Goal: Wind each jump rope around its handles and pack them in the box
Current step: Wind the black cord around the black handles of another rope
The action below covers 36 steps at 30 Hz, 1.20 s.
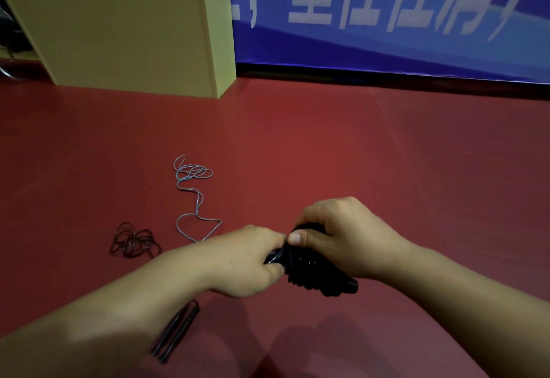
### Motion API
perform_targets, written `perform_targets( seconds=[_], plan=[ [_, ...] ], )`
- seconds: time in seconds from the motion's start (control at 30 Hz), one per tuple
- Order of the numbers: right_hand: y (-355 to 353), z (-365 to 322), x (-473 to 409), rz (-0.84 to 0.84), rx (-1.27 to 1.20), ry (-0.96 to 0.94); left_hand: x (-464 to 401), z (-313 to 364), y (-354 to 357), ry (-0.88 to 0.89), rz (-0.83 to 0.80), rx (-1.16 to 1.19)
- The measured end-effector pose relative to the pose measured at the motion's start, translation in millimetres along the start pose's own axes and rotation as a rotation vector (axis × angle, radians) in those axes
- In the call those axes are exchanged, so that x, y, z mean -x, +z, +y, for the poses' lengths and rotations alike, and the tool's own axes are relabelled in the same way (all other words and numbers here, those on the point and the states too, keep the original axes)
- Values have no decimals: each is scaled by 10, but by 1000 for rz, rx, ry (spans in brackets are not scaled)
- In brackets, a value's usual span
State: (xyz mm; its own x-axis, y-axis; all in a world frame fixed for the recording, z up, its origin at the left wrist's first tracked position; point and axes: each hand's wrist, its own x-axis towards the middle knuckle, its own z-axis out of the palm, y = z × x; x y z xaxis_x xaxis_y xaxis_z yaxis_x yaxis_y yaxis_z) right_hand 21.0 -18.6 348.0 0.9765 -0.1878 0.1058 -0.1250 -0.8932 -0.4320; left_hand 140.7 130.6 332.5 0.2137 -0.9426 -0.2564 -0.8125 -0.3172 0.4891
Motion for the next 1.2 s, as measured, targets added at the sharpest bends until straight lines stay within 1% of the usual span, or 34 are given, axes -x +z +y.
perform_targets(
  seconds=[0.1,0.23,0.33,0.43,0.57,0.73,0.83,0.9,0.97,1.03,1.1,1.2],
  plan=[
    [-28,30,-18,16,-44,48,19,3,-34,-2,-7,58],
    [-184,105,-46,17,-203,189,64,24,-68,21,-33,246],
    [-263,181,-40,-61,-321,270,90,102,-58,47,-98,296],
    [-308,235,-1,-172,-467,290,97,144,-49,75,-155,363],
    [-329,286,54,-254,-730,294,135,179,-69,140,-228,577],
    [-371,328,53,-357,-1048,271,122,208,-112,237,-156,760],
    [-330,307,66,-308,-1196,282,103,206,-104,244,-114,853],
    [-267,253,73,-239,-1156,290,98,208,-108,242,-56,931],
    [-224,178,56,-178,-1037,326,86,201,-116,225,21,1004],
    [-185,112,19,-155,-939,383,64,196,-124,184,105,1054],
    [-143,42,6,-155,-873,391,45,201,-121,138,182,1046],
    [-93,-37,16,-156,-781,313,13,207,-114,56,273,1003]
  ],
)
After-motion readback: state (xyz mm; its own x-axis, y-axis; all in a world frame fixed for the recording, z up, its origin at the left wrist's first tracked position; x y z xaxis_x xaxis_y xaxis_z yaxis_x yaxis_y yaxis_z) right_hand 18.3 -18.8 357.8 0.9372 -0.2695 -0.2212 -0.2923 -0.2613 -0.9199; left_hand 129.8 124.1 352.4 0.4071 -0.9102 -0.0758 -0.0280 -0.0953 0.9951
